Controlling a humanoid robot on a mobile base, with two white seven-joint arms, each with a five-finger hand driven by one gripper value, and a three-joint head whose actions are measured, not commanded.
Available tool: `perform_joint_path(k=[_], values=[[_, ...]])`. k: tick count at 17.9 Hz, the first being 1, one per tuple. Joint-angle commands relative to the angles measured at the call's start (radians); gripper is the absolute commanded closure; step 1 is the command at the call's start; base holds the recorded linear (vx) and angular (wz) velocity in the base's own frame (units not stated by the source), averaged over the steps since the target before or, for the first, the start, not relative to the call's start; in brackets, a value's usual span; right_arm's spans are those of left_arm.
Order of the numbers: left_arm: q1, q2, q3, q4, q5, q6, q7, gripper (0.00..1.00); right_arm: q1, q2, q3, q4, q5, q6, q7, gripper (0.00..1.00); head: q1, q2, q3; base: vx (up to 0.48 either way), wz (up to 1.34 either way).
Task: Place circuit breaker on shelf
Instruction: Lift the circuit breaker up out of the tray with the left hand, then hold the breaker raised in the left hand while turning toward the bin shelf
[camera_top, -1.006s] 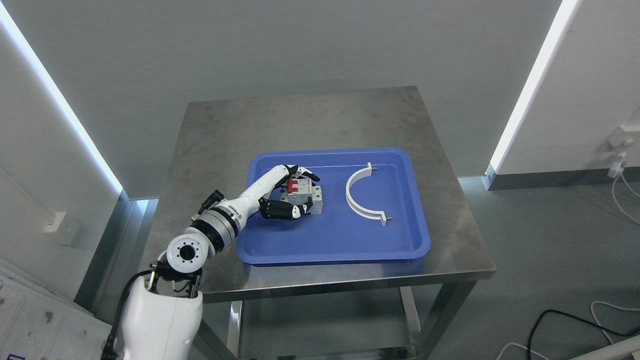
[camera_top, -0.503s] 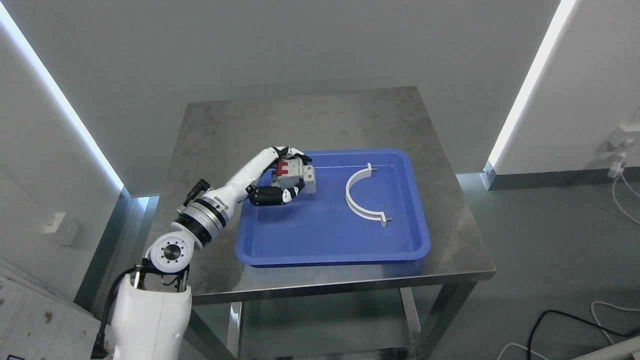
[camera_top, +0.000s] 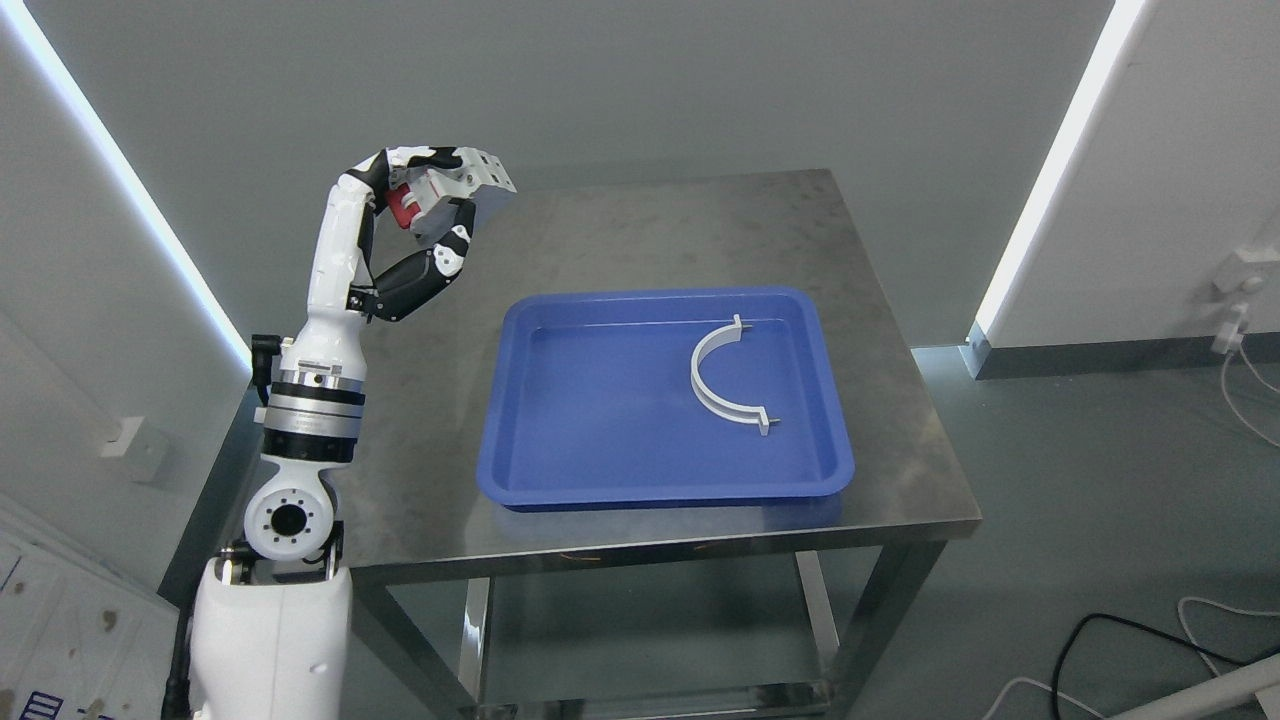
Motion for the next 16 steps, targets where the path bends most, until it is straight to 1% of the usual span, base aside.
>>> perform_joint_path(k=[1, 7, 13, 16], values=[[0.069, 0.008, 0.119, -0.061, 0.040, -0.035, 0.021, 0.92, 0.000, -0.017, 0.020, 0.000, 0.000, 0.065, 0.000, 0.00, 0.0000, 0.000, 0.000, -0.117, 0.00], [0.076, 0.008, 0.190, -0.066, 0.045, -0.035, 0.021, 0.93, 0.000, -0.017, 0.020, 0.000, 0.000, 0.065, 0.000, 0.00, 0.0000, 0.000, 0.000, -0.202, -0.01], [0.077, 0.008, 0.248, -0.064, 0.045, -0.032, 0.021, 0.93, 0.000, -0.017, 0.020, 0.000, 0.000, 0.065, 0.000, 0.00, 0.0000, 0.000, 0.000, -0.245, -0.18], [0.086, 0.008, 0.251, -0.063, 0.050, -0.032, 0.021, 0.93, 0.000, -0.017, 0.020, 0.000, 0.000, 0.065, 0.000, 0.00, 0.0000, 0.000, 0.000, -0.146, -0.27]])
